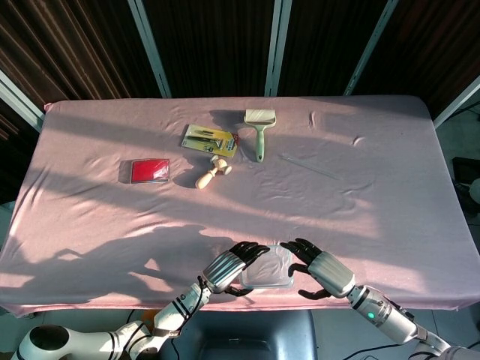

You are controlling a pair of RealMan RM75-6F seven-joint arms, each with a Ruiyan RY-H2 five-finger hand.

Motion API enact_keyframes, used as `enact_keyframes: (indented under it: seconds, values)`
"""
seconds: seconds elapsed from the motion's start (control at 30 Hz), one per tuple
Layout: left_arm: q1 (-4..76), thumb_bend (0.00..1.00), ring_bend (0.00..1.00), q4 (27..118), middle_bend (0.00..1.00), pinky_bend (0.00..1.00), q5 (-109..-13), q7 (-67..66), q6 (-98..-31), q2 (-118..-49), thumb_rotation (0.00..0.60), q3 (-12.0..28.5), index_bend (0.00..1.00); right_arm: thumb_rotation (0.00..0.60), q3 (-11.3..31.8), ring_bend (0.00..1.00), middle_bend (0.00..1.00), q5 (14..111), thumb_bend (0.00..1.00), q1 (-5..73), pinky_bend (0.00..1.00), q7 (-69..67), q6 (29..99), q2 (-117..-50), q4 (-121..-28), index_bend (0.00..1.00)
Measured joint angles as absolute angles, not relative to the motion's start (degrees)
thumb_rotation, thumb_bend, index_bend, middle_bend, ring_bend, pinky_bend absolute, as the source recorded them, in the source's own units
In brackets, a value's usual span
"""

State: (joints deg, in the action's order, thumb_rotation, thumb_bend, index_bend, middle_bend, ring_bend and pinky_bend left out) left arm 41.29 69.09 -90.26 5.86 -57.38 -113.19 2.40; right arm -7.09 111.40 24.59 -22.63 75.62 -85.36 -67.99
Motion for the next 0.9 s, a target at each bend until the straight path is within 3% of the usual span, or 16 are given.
enact_keyframes:
  seconds: [0.33, 0.9]
  values:
    - [41.33, 0.28, 0.44, 69.65, 0.53, 0.32, -89.80, 5.26, -57.66, -112.76, 0.600, 2.25, 0.00, 0.600, -8.03, 0.00, 0.06, 111.59, 0.42, 25.46, 0.00, -23.93, 78.92, -87.40, -65.13, 0.64]
    - [41.43, 0.28, 0.44, 69.89, 0.53, 0.32, -89.28, 5.89, -57.45, -112.33, 0.600, 1.81, 0.00, 0.600, -9.11, 0.00, 0.07, 110.12, 0.43, 27.41, 0.00, -24.63, 78.68, -88.98, -62.93, 0.64]
